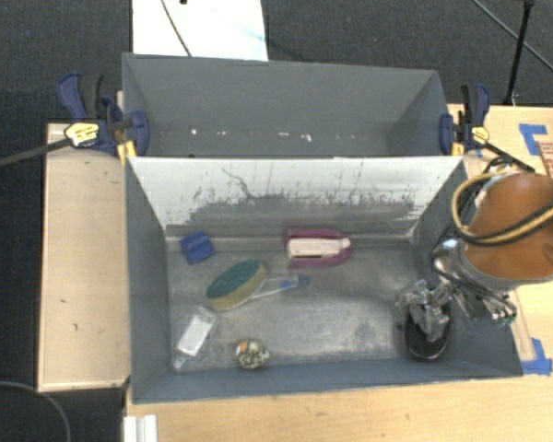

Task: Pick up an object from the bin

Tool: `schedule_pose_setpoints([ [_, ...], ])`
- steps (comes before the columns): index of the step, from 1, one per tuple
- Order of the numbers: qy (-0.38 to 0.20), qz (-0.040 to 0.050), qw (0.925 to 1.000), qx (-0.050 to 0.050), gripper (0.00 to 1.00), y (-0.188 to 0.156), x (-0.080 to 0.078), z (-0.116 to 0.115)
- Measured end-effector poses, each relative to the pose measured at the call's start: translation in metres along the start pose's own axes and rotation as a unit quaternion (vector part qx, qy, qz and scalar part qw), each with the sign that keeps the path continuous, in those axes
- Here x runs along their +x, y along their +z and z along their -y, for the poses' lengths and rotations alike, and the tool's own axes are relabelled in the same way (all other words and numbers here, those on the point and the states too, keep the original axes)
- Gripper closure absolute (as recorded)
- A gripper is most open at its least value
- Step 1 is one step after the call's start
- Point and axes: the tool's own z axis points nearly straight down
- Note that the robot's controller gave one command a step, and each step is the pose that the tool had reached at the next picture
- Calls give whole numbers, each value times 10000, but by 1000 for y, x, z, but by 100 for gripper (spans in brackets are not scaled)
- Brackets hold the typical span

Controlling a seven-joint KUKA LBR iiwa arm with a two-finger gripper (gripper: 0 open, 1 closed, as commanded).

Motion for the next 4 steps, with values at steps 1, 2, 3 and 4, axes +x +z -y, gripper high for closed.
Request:
schedule_pose_setpoints([
  [1, 6, -1, 10000, 19, 0, -1, 1, 2],
  [2, -1439, -16, 9896, -9, 0, 11, 8, 15],
  [3, -1433, -16, 9897, 6, 100, 10, 8, 16],
  [4, -1325, -46, 9912, 13, 100, -94, 7, 9],
])
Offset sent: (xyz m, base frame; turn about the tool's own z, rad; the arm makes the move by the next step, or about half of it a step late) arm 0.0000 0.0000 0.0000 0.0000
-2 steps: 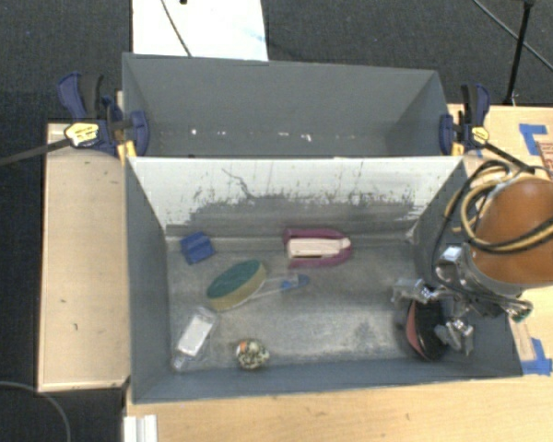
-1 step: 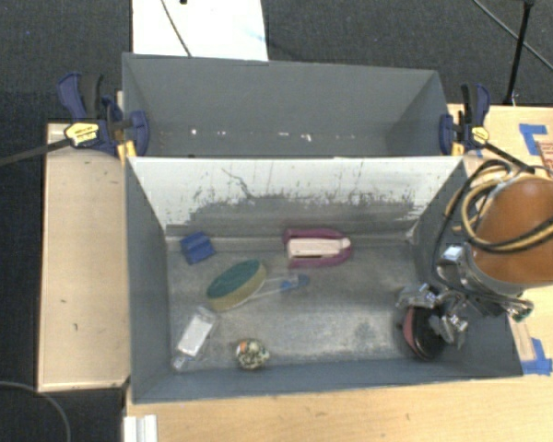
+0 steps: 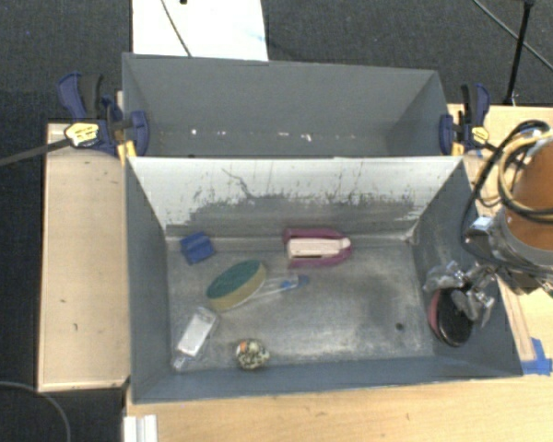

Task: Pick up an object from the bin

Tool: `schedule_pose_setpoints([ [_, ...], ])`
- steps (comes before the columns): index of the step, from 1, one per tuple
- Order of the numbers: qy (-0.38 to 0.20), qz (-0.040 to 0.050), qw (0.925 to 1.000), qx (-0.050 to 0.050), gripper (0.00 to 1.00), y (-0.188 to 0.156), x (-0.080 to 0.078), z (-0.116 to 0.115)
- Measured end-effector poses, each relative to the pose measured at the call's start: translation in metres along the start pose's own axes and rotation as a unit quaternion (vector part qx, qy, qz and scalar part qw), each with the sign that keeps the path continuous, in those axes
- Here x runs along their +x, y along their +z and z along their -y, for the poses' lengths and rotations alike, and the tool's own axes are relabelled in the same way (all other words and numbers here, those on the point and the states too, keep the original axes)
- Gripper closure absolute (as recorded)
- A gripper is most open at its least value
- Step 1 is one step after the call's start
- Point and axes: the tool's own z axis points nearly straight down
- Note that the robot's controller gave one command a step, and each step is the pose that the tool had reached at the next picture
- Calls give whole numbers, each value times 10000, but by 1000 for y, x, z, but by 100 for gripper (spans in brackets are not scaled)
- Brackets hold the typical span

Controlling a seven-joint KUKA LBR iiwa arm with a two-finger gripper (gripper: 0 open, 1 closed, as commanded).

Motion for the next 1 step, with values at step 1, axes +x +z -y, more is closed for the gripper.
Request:
schedule_pose_setpoints([
  [1, 2, 3, 10000, 4, 100, -72, -4, -8],
])
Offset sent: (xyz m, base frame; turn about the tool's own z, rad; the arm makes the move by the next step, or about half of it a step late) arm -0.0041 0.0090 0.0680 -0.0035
